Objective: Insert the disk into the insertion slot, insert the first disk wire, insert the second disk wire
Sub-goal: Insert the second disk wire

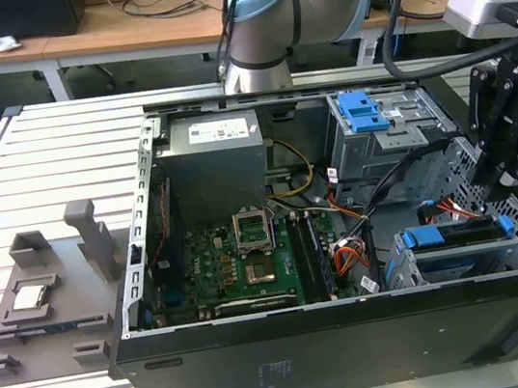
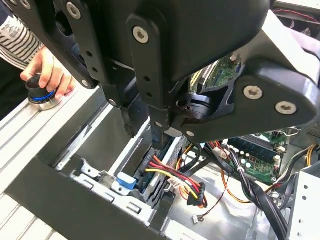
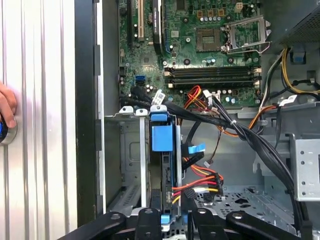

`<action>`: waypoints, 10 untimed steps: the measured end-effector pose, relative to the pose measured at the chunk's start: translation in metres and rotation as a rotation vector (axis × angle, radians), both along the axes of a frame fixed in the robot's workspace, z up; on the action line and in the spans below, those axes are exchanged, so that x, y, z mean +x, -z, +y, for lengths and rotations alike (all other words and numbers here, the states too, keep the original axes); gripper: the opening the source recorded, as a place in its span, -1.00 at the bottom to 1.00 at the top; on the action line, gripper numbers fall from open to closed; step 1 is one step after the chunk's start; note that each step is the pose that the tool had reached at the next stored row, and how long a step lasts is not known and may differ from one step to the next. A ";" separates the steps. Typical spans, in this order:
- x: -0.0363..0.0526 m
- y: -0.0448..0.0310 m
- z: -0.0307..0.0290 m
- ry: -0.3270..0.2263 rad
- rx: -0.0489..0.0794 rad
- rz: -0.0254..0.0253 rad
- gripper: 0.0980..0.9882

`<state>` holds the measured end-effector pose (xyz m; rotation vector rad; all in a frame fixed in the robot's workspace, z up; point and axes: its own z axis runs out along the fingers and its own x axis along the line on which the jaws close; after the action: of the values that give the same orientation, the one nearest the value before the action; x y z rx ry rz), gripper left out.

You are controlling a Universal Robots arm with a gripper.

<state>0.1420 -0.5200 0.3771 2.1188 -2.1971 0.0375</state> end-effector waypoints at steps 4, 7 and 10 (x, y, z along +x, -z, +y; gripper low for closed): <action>-0.0152 0.0107 0.0037 -0.004 0.000 -0.0003 -0.54; -0.0296 0.0225 0.0147 -0.008 0.000 -0.0013 -0.54; -0.0359 0.0280 0.0190 -0.013 -0.002 -0.0019 -0.54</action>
<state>0.1060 -0.5010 0.3490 2.1334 -2.1832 0.0424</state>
